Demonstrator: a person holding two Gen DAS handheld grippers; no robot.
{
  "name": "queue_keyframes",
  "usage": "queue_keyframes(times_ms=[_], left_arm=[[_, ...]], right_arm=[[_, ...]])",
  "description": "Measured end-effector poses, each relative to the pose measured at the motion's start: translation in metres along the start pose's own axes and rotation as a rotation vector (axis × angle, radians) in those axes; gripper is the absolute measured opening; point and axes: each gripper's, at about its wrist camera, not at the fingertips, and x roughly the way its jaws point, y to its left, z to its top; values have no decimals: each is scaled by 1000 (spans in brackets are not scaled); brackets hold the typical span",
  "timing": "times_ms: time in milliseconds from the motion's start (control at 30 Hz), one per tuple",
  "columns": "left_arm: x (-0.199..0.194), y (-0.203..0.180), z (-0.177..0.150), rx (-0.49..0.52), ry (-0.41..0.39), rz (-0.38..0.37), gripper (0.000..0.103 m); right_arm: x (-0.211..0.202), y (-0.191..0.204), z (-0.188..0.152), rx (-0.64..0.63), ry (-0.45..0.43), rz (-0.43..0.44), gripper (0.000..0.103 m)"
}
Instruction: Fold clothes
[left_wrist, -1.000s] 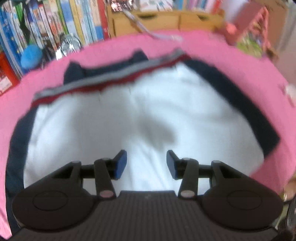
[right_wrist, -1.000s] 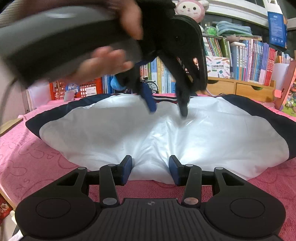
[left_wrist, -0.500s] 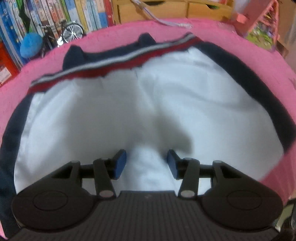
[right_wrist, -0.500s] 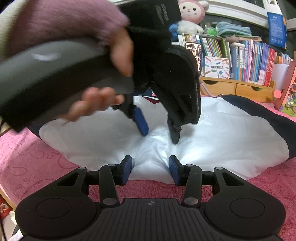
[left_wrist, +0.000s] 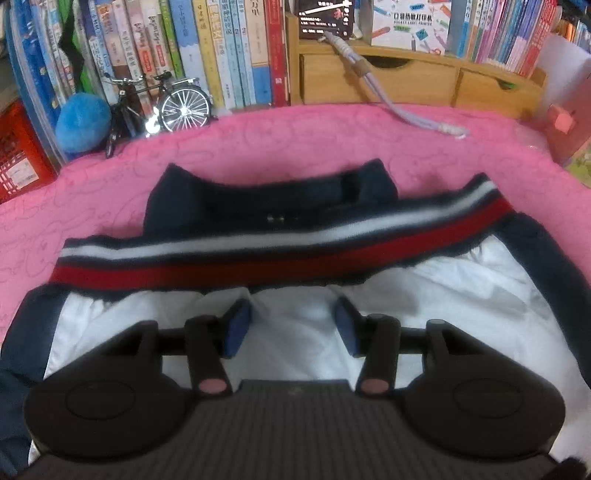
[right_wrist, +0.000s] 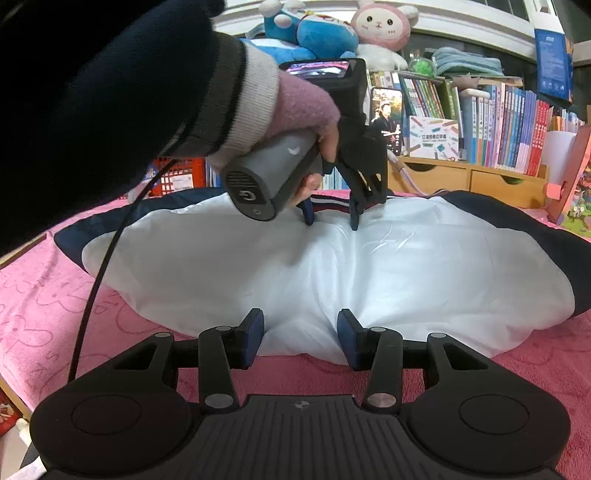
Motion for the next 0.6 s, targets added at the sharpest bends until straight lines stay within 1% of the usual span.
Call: queue_keyframes(times_ms=[33, 167, 300, 367, 400, 467, 533, 600], left_arm=[[-4, 3, -3, -14, 2, -13, 48], [-27, 6, -19, -12, 9, -63, 48], [-62, -2, -47, 54, 1, -108, 48], [-75, -10, -62, 91, 17, -117, 39], [-79, -13, -70, 112, 33, -122, 37], [-81, -20, -84, 142, 80, -142, 37], [-76, -24, -92, 144, 116, -141, 37], [-70, -26, -94, 155, 102, -110, 37]], right_arm=[[-1, 0, -1, 0, -1, 0, 45], [0, 0, 0, 2, -2, -1, 45], [1, -1, 2, 9, 1, -3, 45], [1, 0, 2, 10, 0, -6, 45], [1, 0, 2, 11, -1, -9, 45], [1, 0, 1, 12, -4, -13, 45], [1, 0, 1, 11, -4, -14, 45], [1, 0, 1, 10, -4, -14, 45]])
